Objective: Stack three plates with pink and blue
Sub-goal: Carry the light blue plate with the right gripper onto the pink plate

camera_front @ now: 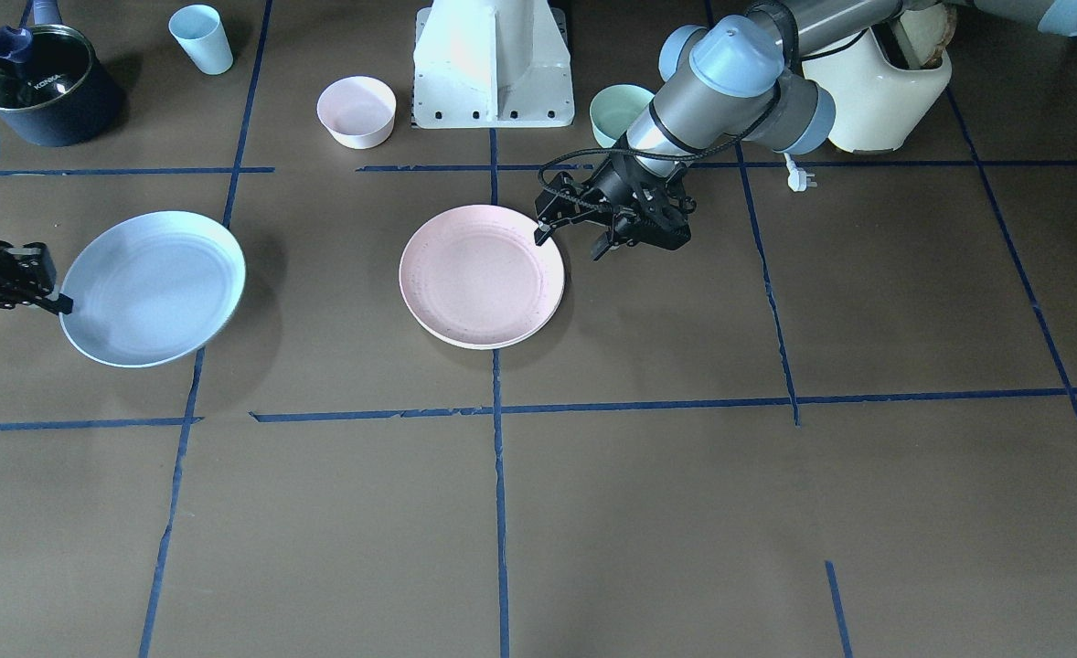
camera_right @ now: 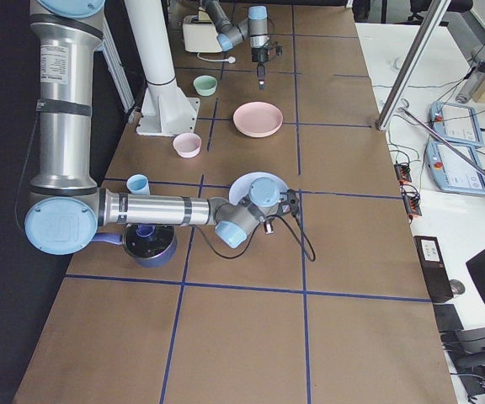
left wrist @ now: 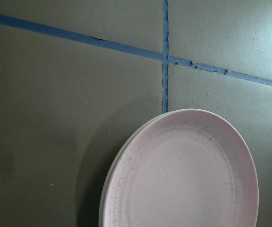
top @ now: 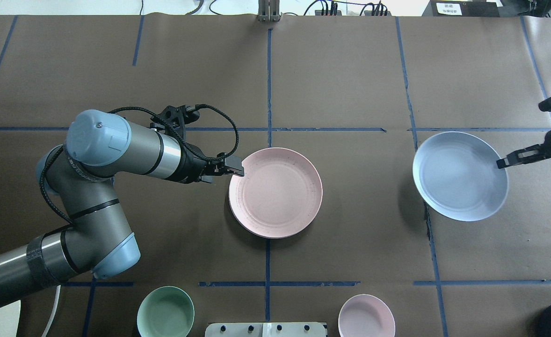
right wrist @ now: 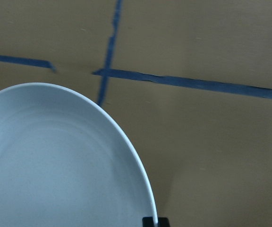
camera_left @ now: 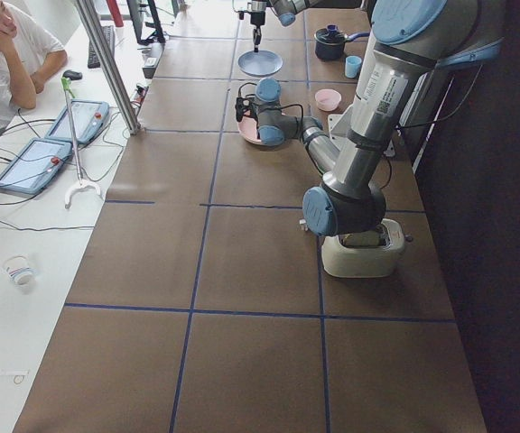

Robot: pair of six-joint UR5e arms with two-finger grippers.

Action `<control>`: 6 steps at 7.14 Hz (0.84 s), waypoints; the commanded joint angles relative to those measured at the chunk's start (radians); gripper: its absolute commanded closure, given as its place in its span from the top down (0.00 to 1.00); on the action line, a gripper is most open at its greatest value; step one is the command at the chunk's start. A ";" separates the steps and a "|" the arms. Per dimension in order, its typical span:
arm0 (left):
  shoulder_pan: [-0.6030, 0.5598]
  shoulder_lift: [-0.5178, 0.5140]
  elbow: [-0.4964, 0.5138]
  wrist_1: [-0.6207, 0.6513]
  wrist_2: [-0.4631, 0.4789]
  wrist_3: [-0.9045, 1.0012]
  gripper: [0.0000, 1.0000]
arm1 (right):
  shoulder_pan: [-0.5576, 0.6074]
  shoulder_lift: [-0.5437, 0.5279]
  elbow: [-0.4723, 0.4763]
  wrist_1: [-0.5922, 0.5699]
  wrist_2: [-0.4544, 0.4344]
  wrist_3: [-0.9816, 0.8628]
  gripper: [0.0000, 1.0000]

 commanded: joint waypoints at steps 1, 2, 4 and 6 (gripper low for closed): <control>-0.015 -0.001 -0.004 0.000 -0.002 0.000 0.90 | -0.198 0.114 0.136 -0.011 -0.144 0.318 0.00; -0.021 0.000 -0.005 0.000 -0.002 0.000 0.90 | -0.258 0.174 0.169 -0.081 -0.194 0.377 0.00; -0.033 -0.001 -0.007 0.000 -0.003 -0.002 0.90 | -0.375 0.318 0.197 -0.329 -0.317 0.437 0.00; -0.035 -0.001 -0.007 0.000 -0.003 -0.002 0.90 | -0.466 0.380 0.195 -0.427 -0.406 0.462 0.00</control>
